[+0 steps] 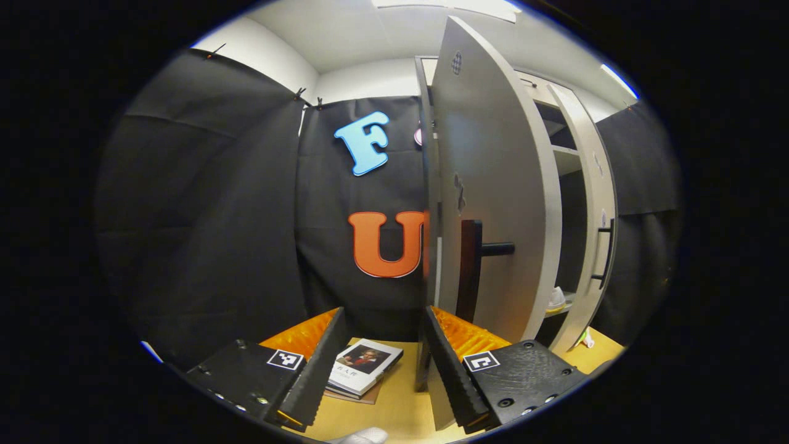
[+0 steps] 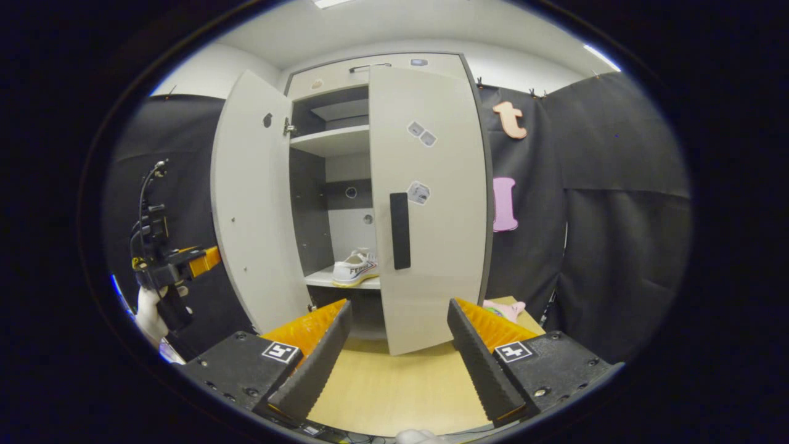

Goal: Grab one shoe with the right hand and put it into the shoe cabinet, grab the other shoe with the left hand and put it into the shoe cabinet; then close the right door with the right hand and the left door with the left hand.

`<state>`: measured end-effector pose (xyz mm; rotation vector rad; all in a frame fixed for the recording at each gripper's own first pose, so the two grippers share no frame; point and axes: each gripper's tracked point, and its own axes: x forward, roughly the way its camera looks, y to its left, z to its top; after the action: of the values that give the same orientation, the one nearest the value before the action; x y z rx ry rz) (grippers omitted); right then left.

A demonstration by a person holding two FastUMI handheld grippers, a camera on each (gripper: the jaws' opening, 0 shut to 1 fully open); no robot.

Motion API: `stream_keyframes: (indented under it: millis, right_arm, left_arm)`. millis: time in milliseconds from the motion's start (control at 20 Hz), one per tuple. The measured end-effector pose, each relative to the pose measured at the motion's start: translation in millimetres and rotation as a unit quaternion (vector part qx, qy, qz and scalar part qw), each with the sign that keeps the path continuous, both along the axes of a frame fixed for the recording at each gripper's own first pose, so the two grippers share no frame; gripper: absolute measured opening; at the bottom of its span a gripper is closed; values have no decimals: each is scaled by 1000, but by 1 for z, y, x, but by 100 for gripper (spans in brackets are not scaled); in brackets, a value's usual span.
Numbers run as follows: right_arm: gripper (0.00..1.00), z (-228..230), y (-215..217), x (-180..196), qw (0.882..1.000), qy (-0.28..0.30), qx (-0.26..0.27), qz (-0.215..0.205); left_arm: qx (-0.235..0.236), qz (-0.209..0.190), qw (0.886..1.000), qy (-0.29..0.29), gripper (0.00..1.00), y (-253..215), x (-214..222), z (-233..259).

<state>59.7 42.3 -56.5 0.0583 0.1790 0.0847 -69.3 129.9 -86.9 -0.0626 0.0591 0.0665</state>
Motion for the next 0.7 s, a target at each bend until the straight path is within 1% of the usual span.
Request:
stream_keyframes:
  millis: [150,200,250,300,350,400,450,600,650,700]
  right_arm:
    - [100,0,-2,2,1000,-1,1,3]
    - [99,0,-6,4,1000,0,1,2]
    - [100,1,-11,5,1000,-1,1,0]
    - [100,2,-15,5,1000,0,1,-3]
    - [100,3,-19,6,1000,0,1,-6]
    - [100,4,-24,6,1000,0,0,-10]
    - [100,6,-29,6,1000,-1,-1,-15]
    - [100,4,-39,5,1000,-2,0,-23]
    - [100,4,-41,6,1000,-1,0,-24]
    - [100,4,-43,5,1000,-1,0,-25]
  left_arm:
    - [1,-40,999,0,80,-47,6,4]
    - [0,-48,999,1,80,-59,9,5]
    - [-3,-54,999,2,80,-69,14,6]
    - [-10,-62,998,8,84,-78,15,5]
    - [-18,-68,998,5,91,-87,10,8]
    - [-17,-68,998,1,98,-92,18,10]
    - [-11,-63,998,-4,96,-91,18,13]
    - [-2,-59,998,-5,96,-95,16,12]
    - [0,-56,998,-3,100,-93,15,11]
    - [1,-54,999,0,96,-92,14,10]
